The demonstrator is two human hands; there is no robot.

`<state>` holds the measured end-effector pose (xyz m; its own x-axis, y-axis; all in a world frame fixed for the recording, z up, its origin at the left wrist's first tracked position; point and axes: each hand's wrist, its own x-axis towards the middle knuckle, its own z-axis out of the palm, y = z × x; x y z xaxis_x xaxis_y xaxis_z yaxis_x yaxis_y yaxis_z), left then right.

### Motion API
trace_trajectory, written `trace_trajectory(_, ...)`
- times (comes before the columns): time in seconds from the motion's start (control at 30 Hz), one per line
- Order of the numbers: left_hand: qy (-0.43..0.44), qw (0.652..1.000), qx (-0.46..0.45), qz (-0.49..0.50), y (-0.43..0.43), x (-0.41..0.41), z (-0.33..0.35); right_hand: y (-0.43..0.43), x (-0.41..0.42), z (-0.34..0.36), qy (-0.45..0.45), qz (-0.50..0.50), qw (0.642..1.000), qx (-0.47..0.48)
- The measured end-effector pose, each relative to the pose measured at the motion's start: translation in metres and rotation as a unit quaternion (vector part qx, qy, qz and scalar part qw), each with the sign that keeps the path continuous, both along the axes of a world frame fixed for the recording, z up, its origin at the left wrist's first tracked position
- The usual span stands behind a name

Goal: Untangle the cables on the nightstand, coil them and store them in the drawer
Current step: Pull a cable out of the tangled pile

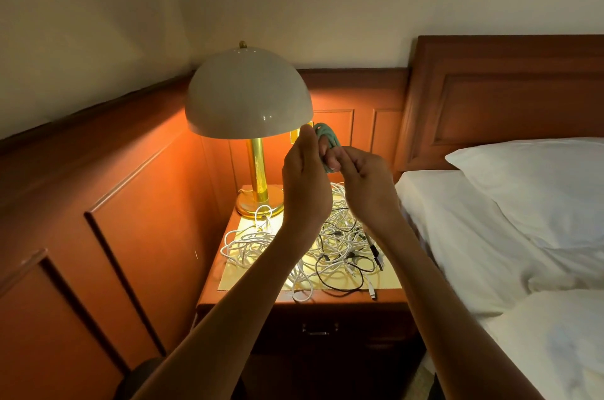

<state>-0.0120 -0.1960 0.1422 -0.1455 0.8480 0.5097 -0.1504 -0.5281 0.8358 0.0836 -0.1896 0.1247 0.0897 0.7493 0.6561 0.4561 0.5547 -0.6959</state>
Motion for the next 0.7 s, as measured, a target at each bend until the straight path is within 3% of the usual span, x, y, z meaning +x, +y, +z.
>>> trace_trajectory(0.13,0.052,0.998,-0.012,0.021,0.003,-0.010,-0.005,0.000,0.015,0.009,-0.038,0.015,0.999,0.007)
trace_trajectory(0.23,0.085,0.995,-0.013,-0.055,0.011,-0.023,-0.007,0.000,0.028,0.011,-0.094,-0.015,0.995,0.019)
trace_trajectory(0.37,0.197,0.967,-0.094,-0.130,0.028,-0.047,-0.003,0.006,0.046,0.010,-0.230,-0.043,0.971,0.040)
trace_trajectory(0.43,0.297,0.953,-0.034,-0.045,0.033,-0.053,0.000,0.008,0.051,0.011,-0.312,-0.043,0.948,0.039)
trace_trajectory(0.53,0.446,0.889,0.100,0.027,0.028,-0.046,0.001,0.010,0.050,0.016,-0.377,-0.023,0.923,0.067)
trace_trajectory(0.6,0.469,0.872,0.141,0.021,0.027,-0.041,-0.004,0.011,0.049,0.021,-0.388,0.005,0.917,0.088)
trace_trajectory(0.7,0.407,0.895,0.183,0.015,0.036,-0.042,-0.013,0.011,0.048,0.025,-0.357,0.047,0.929,0.084)
